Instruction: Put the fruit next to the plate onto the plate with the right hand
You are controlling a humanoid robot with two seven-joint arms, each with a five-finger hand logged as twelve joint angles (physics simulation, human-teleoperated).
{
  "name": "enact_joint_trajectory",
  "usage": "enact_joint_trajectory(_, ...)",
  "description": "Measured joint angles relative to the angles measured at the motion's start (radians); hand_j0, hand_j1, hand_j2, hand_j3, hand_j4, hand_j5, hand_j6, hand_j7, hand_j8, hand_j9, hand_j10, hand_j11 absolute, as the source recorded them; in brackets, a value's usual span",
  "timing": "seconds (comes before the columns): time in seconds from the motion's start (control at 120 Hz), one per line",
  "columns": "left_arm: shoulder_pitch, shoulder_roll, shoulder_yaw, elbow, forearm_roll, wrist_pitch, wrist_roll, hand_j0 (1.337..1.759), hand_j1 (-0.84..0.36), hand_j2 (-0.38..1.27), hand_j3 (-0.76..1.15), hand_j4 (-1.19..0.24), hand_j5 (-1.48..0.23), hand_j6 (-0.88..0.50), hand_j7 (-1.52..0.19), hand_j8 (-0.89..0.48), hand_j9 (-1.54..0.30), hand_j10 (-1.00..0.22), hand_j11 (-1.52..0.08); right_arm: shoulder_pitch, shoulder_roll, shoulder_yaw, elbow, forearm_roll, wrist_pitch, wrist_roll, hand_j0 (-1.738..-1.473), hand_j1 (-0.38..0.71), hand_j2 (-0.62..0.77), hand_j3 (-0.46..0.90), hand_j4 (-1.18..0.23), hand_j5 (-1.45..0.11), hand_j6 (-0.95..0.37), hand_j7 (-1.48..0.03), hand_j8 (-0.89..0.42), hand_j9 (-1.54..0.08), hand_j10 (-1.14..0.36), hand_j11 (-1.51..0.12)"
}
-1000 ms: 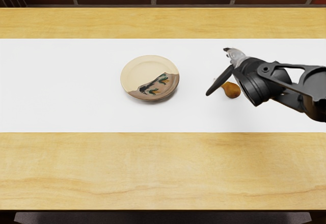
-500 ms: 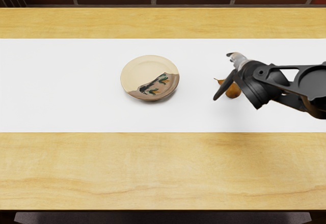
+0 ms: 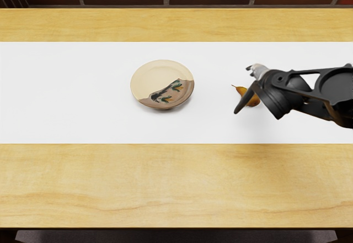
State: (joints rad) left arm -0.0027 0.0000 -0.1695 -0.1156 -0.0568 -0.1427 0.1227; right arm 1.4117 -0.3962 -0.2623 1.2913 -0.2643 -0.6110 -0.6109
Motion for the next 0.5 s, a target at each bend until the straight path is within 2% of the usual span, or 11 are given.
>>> enact_joint_trajectory(0.167, 0.000, 0.000, 0.000, 0.000, 0.000, 0.000, 0.000, 1.658, 0.35, 0.00, 0.00, 0.00, 0.00, 0.00, 0.00, 0.00, 0.00, 0.00, 0.00, -0.016, 0.017, -0.004, -0.013, 0.002, 0.000, 0.000, -1.658, -0.17, -0.03, 0.00, -0.15, -0.19, -0.15, -0.19, -0.15, -0.19, -0.15, -0.19)
enact_joint_trajectory(0.5, 0.000, 0.000, 0.000, 0.000, 0.000, 0.000, 0.000, 1.658, 0.35, 0.00, 0.00, 0.00, 0.00, 0.00, 0.00, 0.00, 0.00, 0.00, 0.00, -0.030, 0.055, -0.037, -0.102, 0.001, 0.000, 0.000, -1.658, -0.13, -0.04, 0.00, -0.18, -0.24, -0.18, -0.24, -0.18, -0.24, -0.18, -0.24)
